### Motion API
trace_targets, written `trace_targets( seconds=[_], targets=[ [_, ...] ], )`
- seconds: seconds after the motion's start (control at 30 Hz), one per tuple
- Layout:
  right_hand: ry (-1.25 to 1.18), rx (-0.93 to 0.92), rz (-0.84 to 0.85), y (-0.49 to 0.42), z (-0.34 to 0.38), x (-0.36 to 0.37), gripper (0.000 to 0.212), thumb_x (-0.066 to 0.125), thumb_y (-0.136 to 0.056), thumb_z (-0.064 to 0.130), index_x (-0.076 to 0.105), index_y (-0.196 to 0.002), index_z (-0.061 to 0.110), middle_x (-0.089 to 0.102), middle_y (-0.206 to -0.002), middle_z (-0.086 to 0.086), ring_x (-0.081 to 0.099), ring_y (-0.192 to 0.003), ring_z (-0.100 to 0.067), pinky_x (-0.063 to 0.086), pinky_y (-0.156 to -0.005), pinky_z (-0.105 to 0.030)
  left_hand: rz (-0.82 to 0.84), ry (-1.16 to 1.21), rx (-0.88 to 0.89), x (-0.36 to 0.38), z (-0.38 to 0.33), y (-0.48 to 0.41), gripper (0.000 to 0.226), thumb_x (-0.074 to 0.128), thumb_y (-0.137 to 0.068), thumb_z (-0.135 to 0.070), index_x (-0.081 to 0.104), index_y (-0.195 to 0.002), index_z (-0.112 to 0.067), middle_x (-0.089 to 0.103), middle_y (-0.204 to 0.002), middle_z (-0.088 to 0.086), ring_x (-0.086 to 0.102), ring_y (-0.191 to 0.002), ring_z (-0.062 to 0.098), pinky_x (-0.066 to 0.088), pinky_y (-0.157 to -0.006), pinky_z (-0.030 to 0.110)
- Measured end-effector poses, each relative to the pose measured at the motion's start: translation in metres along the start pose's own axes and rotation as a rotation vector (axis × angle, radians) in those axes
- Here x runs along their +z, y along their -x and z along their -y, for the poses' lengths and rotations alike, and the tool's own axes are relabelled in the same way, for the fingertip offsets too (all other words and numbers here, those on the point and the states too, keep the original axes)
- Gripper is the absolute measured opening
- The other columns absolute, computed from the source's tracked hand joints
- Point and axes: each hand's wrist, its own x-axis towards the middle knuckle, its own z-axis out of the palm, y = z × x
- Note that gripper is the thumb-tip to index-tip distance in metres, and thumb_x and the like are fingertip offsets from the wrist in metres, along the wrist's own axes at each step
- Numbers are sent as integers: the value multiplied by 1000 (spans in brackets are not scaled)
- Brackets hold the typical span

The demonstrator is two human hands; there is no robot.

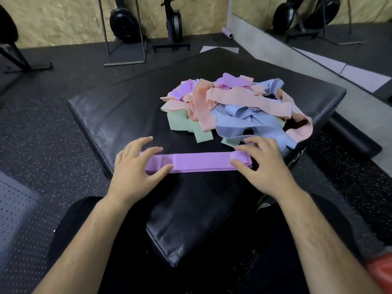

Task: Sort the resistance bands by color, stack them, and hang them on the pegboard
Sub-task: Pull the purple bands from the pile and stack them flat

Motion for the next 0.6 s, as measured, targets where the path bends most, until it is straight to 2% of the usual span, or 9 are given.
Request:
trace_targets(
  seconds=[0.07, 0.2, 0.3, 0.37, 0.47, 0.53, 0.6],
  targets=[
    [42, -25, -72, -9, 3, 1, 40, 61, -89, 57, 69, -121, 34, 54, -127, 14, 40, -126, -13, 34, -108, -36, -4, 22, 39, 3, -15, -20, 56, 52, -84, -71, 67, -123, -34, 50, -143, -13, 42, -136, 11, 26, -105, 33],
    [72, 14, -125, -54, 5, -3, 45, 48, -92, 62, 65, -124, 36, 55, -129, 15, 39, -129, -12, 25, -107, -31, 12, 21, 145, 15, -56, -77, 52, 46, -88, -69, 64, -124, -38, 54, -137, -15, 50, -128, 11, 34, -101, 33],
    [76, 59, -196, -93, -2, -8, 35, 54, -97, 52, 63, -127, 35, 56, -133, 16, 39, -131, -12, 20, -103, -24, 16, 78, 200, 18, -86, -124, 48, 46, -91, -63, 67, -122, -34, 58, -131, -15, 56, -116, 11, 45, -97, 39],
    [86, 83, -231, -111, -10, -8, 35, 54, -99, 48, 62, -130, 33, 55, -138, 12, 39, -134, -16, 24, -107, -29, 21, 141, 237, 22, -102, -153, 38, 54, -94, -52, 71, -117, -28, 56, -127, -18, 54, -103, 9, 47, -93, 36],
    [100, 102, -233, -126, -24, -2, 46, 39, -97, 53, 61, -132, 32, 54, -141, 10, 40, -135, -19, 30, -109, -37, 63, 138, 272, 33, -122, -196, 28, 60, -98, -40, 69, -121, -28, 52, -135, -15, 51, -120, 9, 43, -100, 35],
    [96, 113, -209, -134, -31, 3, 56, 29, -94, 57, 59, -135, 33, 51, -143, 12, 38, -136, -18, 30, -110, -37, 147, 122, 219, 40, -134, -222, 32, 57, -100, -40, 63, -130, -32, 46, -144, -12, 47, -128, 10, 38, -105, 31],
    [83, 139, -208, -141, -37, 7, 56, 29, -95, 58, 55, -139, 35, 48, -147, 14, 34, -139, -14, 25, -112, -34, 221, 127, 149, 51, -142, -249, 37, 56, -101, -35, 57, -138, -32, 38, -151, -8, 49, -129, 14, 38, -102, 27]
  ],
)
